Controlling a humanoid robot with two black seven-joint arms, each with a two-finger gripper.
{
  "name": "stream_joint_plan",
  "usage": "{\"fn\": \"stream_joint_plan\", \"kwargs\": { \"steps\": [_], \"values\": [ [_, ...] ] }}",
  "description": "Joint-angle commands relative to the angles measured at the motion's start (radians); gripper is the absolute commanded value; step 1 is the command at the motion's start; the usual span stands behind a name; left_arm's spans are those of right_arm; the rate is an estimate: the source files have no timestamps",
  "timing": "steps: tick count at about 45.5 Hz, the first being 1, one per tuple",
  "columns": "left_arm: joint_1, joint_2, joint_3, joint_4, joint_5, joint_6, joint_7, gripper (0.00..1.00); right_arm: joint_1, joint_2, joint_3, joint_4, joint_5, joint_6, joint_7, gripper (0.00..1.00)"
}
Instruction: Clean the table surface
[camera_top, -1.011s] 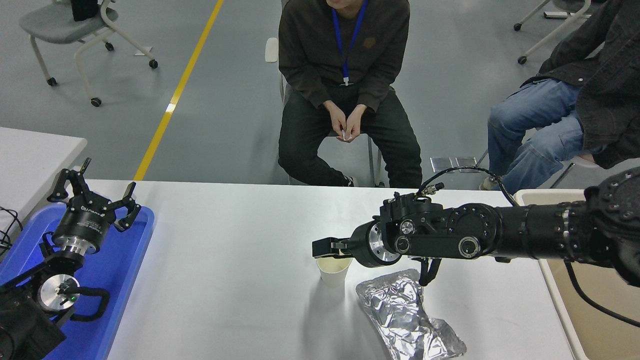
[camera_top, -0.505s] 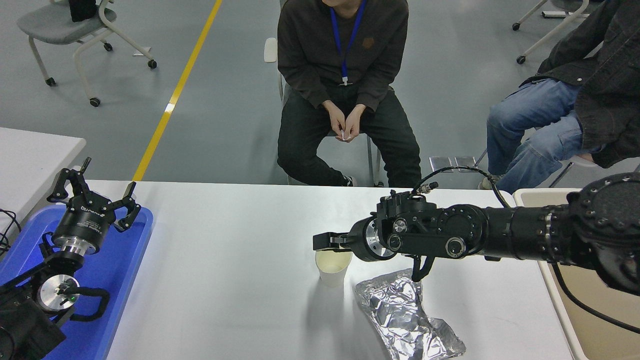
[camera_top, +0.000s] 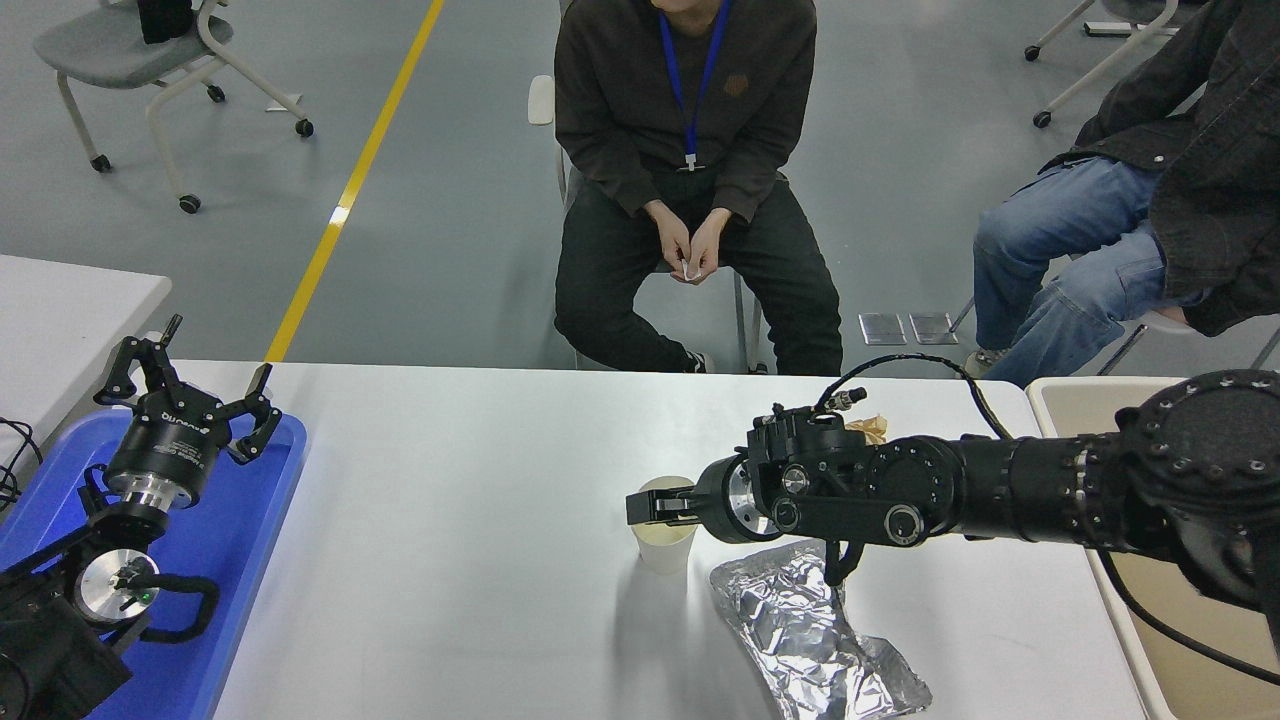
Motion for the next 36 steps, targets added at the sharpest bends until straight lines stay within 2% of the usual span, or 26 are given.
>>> {"fn": "stream_joint_plan", "kwargs": {
  "steps": [1, 8, 18, 36],
  "values": [
    [0.0, 0.0, 0.0, 0.0, 0.0, 0.0, 0.0, 1.0, 0.004, 0.0, 0.0, -0.002, -0.01, -0.002, 0.014, 0.41],
    [0.0, 0.0, 0.0, 0.0, 0.0, 0.0, 0.0, 1.0, 0.004, 0.0, -0.003, -0.013, -0.01, -0.002, 0.014, 0.33],
    [0.0, 0.0, 0.0, 0.0, 0.0, 0.0, 0.0, 1.0, 0.01, -0.007, -0.028, -0.012, -0.046, 0.003, 0.016, 0.01],
    [0.0, 0.0, 0.0, 0.0, 0.0, 0.0, 0.0, 1.0, 0.01, -0.006, -0.057, -0.005, -0.056, 0.012, 0.059, 0.0]
  ]
}}
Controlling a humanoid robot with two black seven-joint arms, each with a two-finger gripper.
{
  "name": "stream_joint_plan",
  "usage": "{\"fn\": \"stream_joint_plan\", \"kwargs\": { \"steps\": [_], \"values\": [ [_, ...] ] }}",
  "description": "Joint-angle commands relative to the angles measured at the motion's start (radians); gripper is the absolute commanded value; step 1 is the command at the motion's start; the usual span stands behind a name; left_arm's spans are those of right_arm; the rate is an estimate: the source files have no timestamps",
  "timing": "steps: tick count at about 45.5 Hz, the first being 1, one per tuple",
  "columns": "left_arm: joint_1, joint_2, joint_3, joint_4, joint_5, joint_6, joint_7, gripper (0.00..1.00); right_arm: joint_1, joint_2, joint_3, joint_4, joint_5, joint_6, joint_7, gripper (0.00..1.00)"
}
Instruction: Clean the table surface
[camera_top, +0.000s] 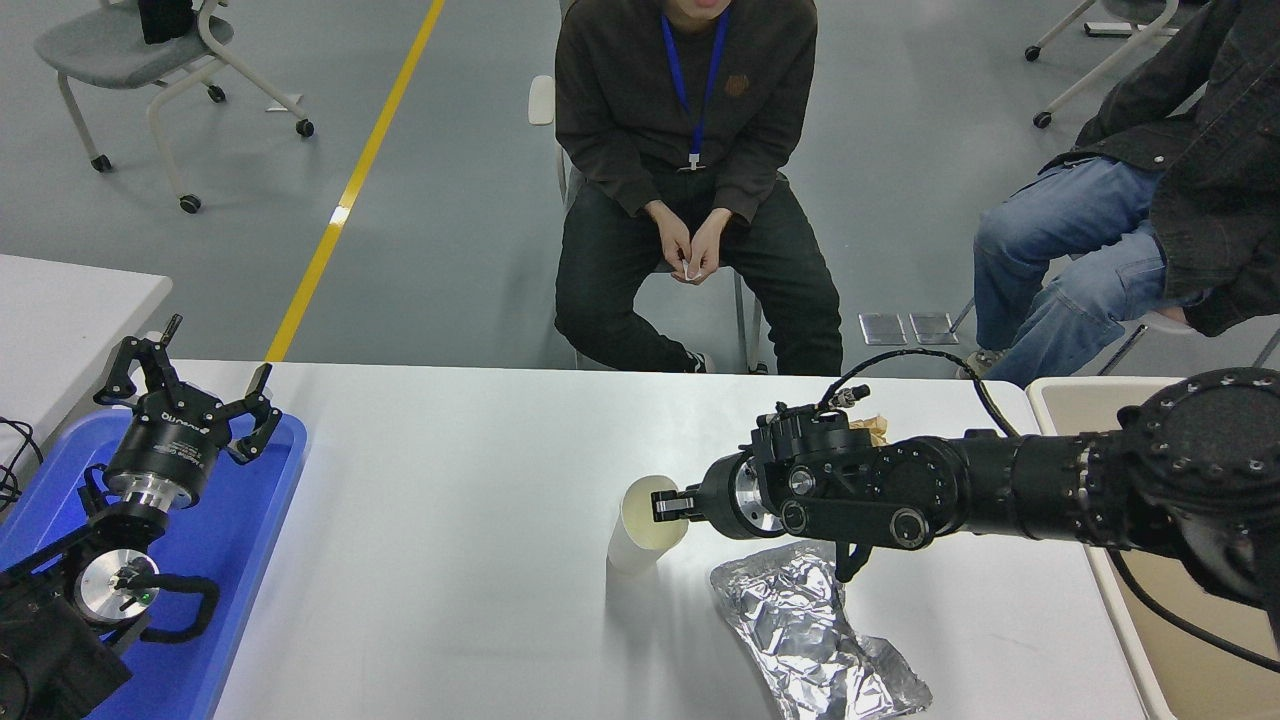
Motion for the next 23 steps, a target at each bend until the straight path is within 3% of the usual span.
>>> {"fn": "stream_joint_plan", "kwargs": {
  "steps": [1, 15, 23],
  "values": [
    [0.0, 0.0, 0.0, 0.0, 0.0, 0.0, 0.0, 1.0, 0.001, -0.001, -0.018, 0.005, -0.009, 0.004, 0.024, 0.0],
    [0.0, 0.0, -0.001, 0.0, 0.0, 0.0, 0.0, 1.0, 0.102, -0.045, -0.009, 0.063, 0.014, 0.013, 0.009, 0.0],
    [0.0, 0.0, 0.0, 0.0, 0.0, 0.0, 0.0, 1.0, 0.233, -0.104, -0.014, 0.152, 0.147, 0.022, -0.014, 0.0]
  ]
}}
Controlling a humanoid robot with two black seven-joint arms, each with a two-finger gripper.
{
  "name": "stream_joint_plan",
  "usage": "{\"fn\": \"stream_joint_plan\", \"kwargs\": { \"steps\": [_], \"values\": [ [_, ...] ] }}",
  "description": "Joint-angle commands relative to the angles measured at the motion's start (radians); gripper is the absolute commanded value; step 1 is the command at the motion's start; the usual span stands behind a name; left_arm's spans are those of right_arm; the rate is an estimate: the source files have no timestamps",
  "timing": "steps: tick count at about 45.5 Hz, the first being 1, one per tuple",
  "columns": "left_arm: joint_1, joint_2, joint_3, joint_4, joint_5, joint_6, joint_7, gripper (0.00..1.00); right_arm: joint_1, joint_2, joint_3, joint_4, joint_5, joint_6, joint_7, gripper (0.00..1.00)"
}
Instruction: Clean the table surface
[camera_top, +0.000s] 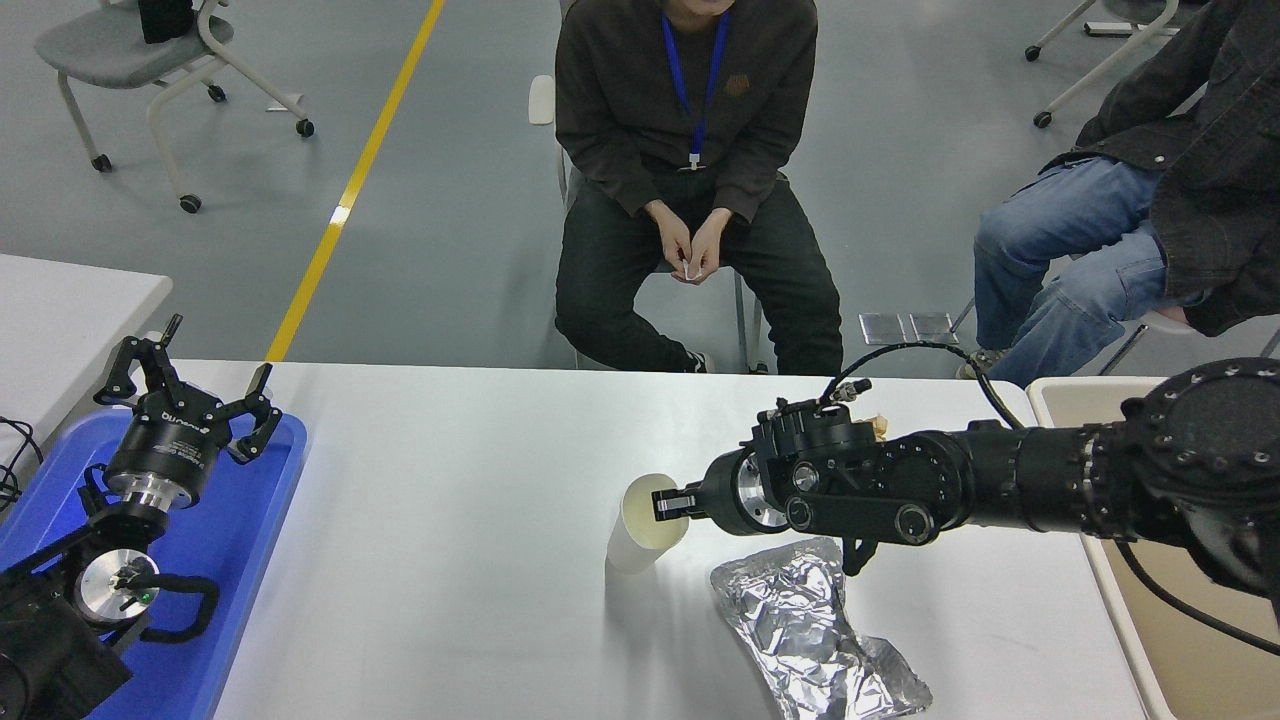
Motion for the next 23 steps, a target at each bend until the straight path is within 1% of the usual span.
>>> {"fn": "stream_joint_plan", "kwargs": {
  "steps": [1, 8, 9, 12, 23],
  "values": [
    [0.0, 0.0, 0.0, 0.0, 0.0, 0.0, 0.0, 1.0, 0.154, -0.069, -0.007, 0.102, 0.122, 0.01, -0.02, 0.0],
    [0.0, 0.0, -0.001, 0.0, 0.0, 0.0, 0.0, 1.0, 0.254, -0.132, -0.011, 0.168, 0.134, 0.03, -0.02, 0.0],
    [0.0, 0.0, 0.0, 0.0, 0.0, 0.0, 0.0, 1.0, 0.291, -0.156, -0.019, 0.194, 0.134, 0.037, -0.021, 0.0],
    [0.0, 0.0, 0.0, 0.0, 0.0, 0.0, 0.0, 1.0, 0.34, -0.181, -0.044, 0.228, 0.139, 0.05, -0.021, 0.0],
    [0.0, 0.0, -0.001, 0.0, 0.0, 0.0, 0.0, 1.0, 0.452, -0.293, -0.077, 0.326, 0.149, 0.071, -0.02, 0.0]
  ]
}}
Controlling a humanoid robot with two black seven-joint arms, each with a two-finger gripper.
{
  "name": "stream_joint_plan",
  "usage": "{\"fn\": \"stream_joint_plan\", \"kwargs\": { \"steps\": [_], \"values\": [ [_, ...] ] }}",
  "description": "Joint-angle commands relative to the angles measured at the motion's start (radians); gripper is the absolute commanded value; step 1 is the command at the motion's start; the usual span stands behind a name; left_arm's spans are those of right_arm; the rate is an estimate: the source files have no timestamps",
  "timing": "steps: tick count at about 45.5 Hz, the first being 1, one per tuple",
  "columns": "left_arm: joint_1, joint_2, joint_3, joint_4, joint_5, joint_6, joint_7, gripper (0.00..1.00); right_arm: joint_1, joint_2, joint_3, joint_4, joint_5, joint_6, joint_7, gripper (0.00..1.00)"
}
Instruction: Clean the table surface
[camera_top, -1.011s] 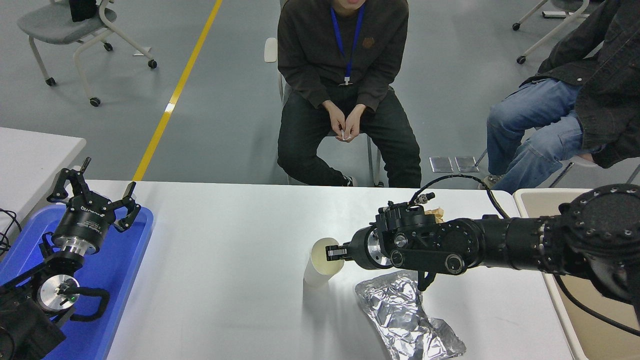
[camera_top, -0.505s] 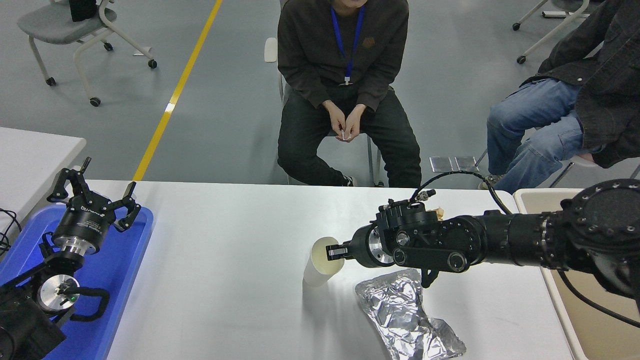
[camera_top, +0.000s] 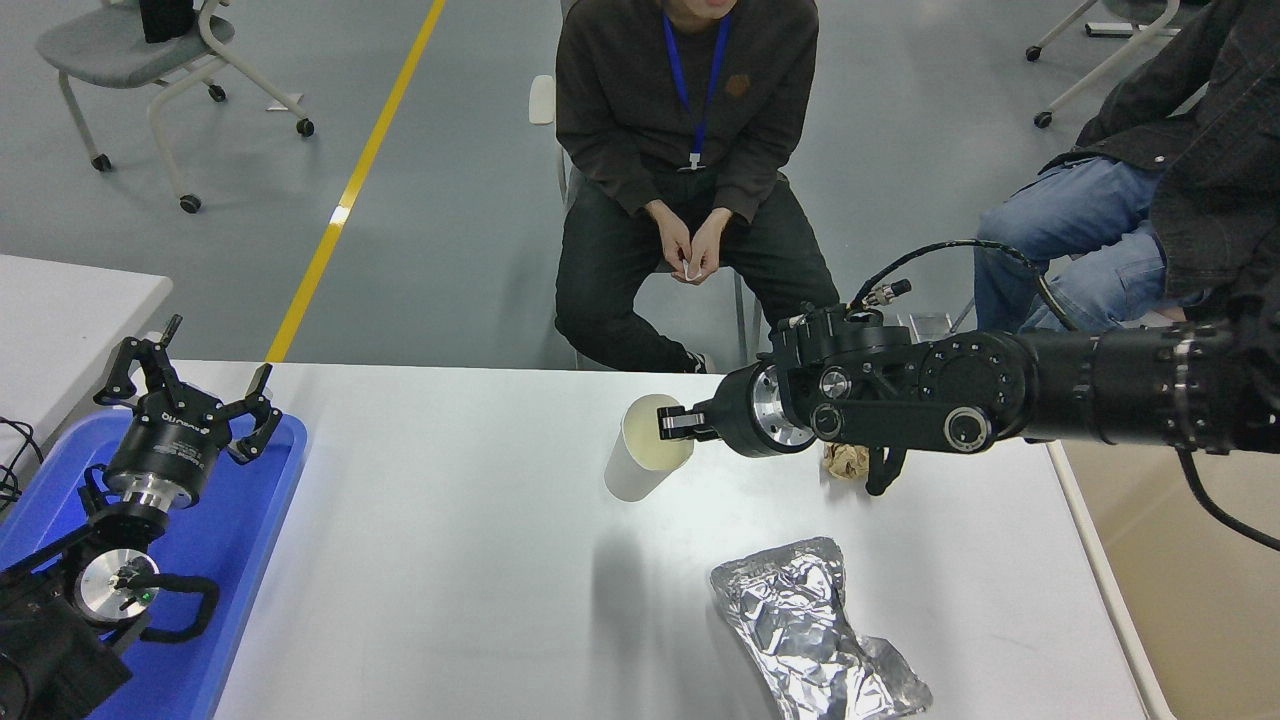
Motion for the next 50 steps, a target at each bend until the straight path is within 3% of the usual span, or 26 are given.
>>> {"fn": "stream_joint_plan", "kwargs": {
  "steps": [1, 35, 50],
  "values": [
    [0.0, 0.0, 0.0, 0.0, 0.0, 0.0, 0.0, 1.0, 0.138, -0.115, -0.04, 0.11, 0.018, 0.022, -0.001, 0.0],
    [0.0, 0.0, -0.001, -0.001, 0.0, 0.0, 0.0, 1.0, 0.187, -0.382, -0.13, 0.218, -0.095, 0.069, 0.002, 0.0],
    [0.0, 0.0, 0.0, 0.0, 0.0, 0.0, 0.0, 1.0, 0.077, -0.527, -0.141, 0.212, -0.261, 0.069, 0.007, 0.0]
  ]
}}
